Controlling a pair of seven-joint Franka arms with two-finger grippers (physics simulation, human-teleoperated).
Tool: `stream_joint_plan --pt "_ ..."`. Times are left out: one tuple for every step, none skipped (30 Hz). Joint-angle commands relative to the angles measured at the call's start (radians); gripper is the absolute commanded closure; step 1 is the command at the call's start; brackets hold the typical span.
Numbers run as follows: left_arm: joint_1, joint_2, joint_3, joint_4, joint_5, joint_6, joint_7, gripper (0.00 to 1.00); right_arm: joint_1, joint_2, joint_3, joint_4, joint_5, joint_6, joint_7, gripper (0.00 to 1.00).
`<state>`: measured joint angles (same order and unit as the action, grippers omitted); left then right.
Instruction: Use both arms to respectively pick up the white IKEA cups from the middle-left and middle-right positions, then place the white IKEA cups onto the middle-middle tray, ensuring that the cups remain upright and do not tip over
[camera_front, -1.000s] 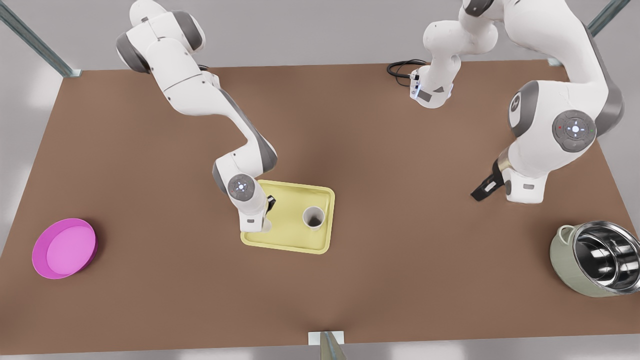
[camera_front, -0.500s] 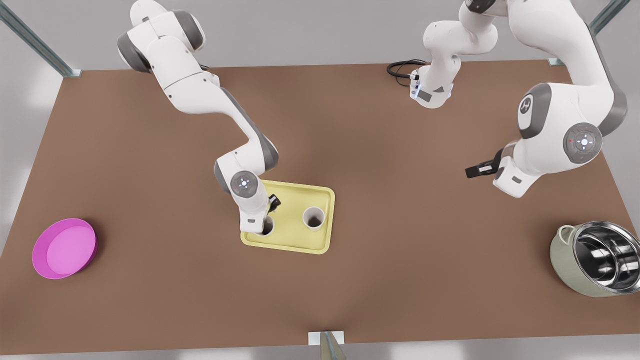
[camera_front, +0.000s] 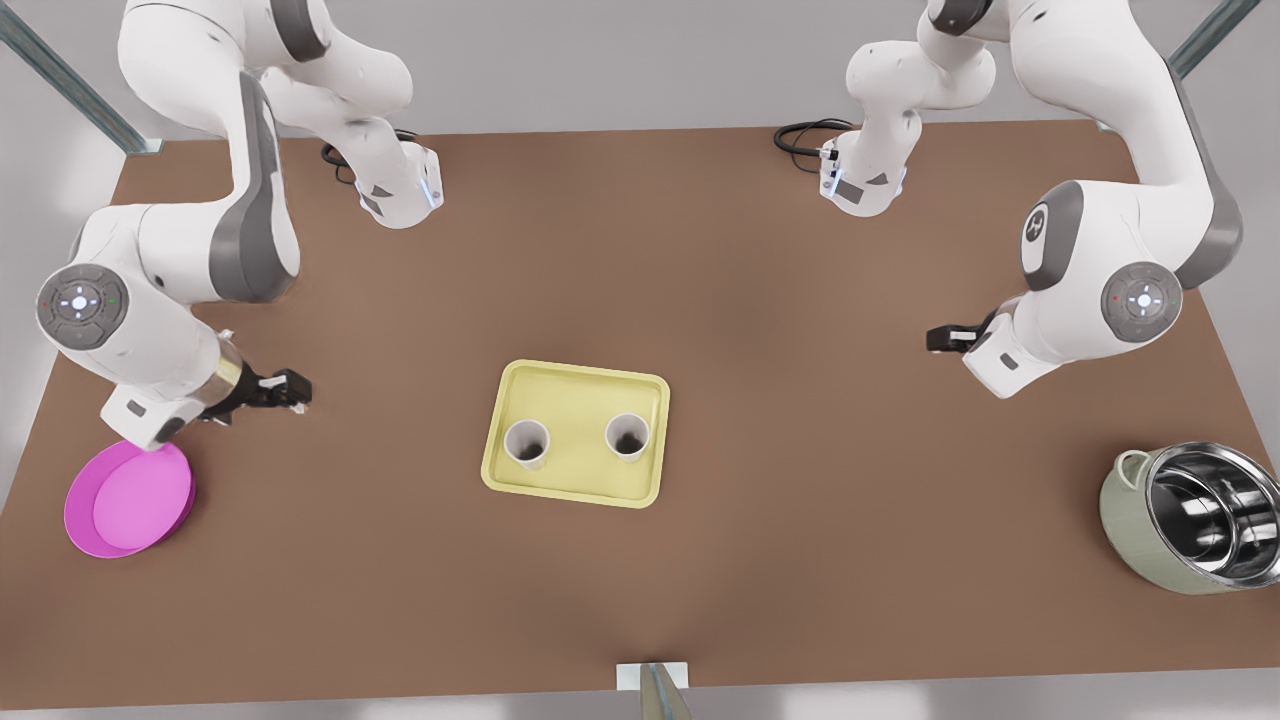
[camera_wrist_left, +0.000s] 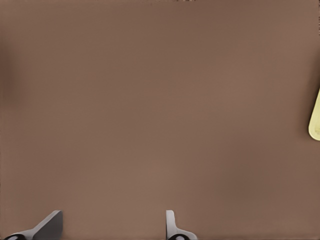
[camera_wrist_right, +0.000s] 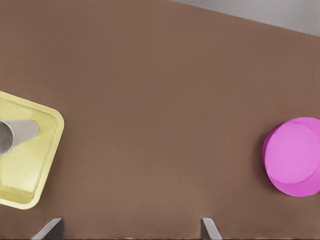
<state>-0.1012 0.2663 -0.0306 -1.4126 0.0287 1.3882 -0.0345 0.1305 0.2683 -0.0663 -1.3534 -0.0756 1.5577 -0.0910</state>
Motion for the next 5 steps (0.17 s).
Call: stream_joint_plan --pt "0.000 0.001 0.000 0.003 0.010 0.003 0.209 0.00 -0.011 -0.034 0.000 -0.023 -0.007 -0.130 0.123 0.00" --pt "0.000 0.004 0.000 0.003 0.010 0.003 0.209 0.00 -0.011 -0.057 0.000 -0.049 -0.006 -0.130 0.129 0.00" --pt "0.001 0.004 0.000 0.006 0.011 0.003 0.209 0.00 -0.014 -0.066 0.000 -0.073 0.002 -0.130 0.129 0.00" --pt "0.001 0.004 0.000 0.006 0.011 0.003 0.208 0.00 -0.017 -0.066 0.000 -0.082 0.016 -0.130 0.128 0.00" --pt "0.001 0.004 0.000 0.006 0.010 0.003 0.208 0.00 -0.023 -0.066 0.000 -0.084 0.016 -0.130 0.125 0.00"
